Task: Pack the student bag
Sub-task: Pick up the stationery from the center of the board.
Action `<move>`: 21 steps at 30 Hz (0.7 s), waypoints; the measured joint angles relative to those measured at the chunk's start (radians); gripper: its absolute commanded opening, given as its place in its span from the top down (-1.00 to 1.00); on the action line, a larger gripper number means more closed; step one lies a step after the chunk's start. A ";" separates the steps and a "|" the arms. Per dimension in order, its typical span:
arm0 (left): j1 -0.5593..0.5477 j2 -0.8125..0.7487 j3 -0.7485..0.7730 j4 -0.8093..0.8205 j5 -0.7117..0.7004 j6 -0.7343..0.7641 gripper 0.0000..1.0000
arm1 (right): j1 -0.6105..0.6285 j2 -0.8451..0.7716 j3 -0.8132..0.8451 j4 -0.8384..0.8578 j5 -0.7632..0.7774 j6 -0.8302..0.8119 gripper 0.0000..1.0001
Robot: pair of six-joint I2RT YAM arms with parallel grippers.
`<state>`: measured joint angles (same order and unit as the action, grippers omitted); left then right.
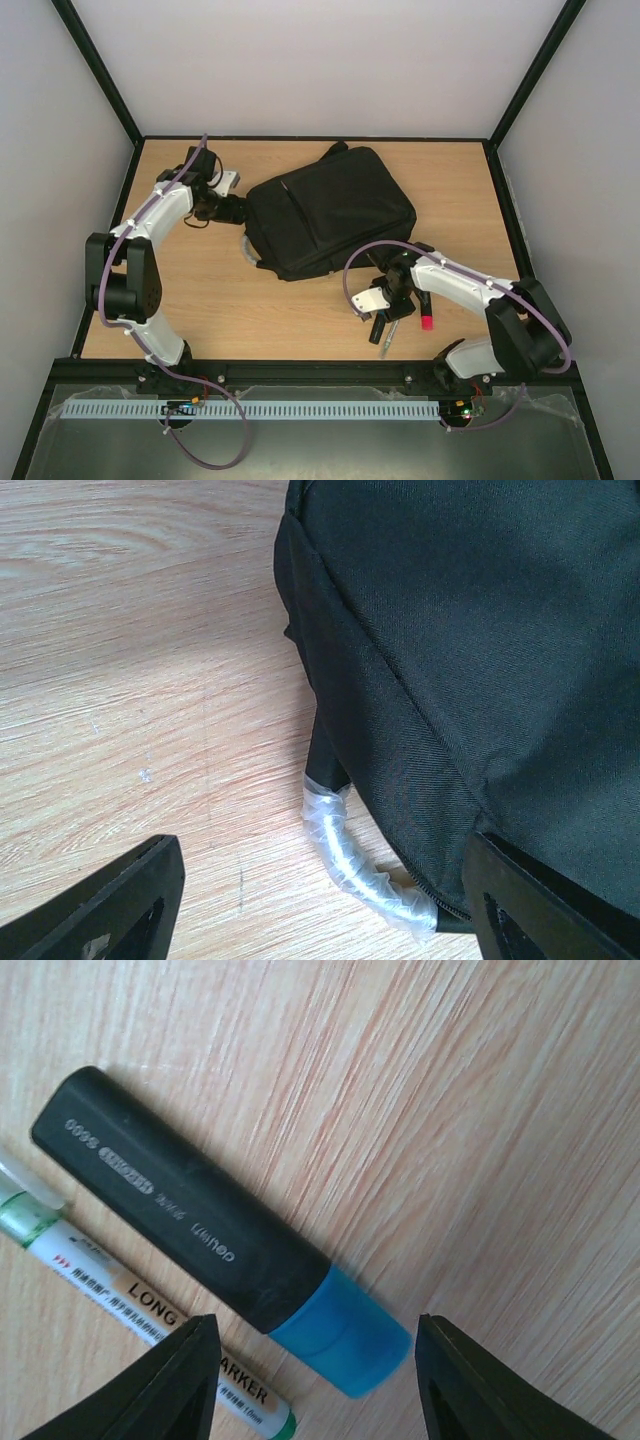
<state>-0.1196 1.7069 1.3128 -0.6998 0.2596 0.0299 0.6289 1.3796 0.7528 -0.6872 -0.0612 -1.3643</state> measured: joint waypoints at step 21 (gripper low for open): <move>-0.064 0.000 0.023 0.001 -0.031 0.019 -0.48 | 0.000 0.165 0.060 0.086 0.000 0.107 0.16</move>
<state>-0.1833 1.7069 1.3361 -0.6987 0.2287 0.0490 0.6289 1.5448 0.8124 -0.6010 -0.0612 -1.2572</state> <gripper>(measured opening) 0.759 0.416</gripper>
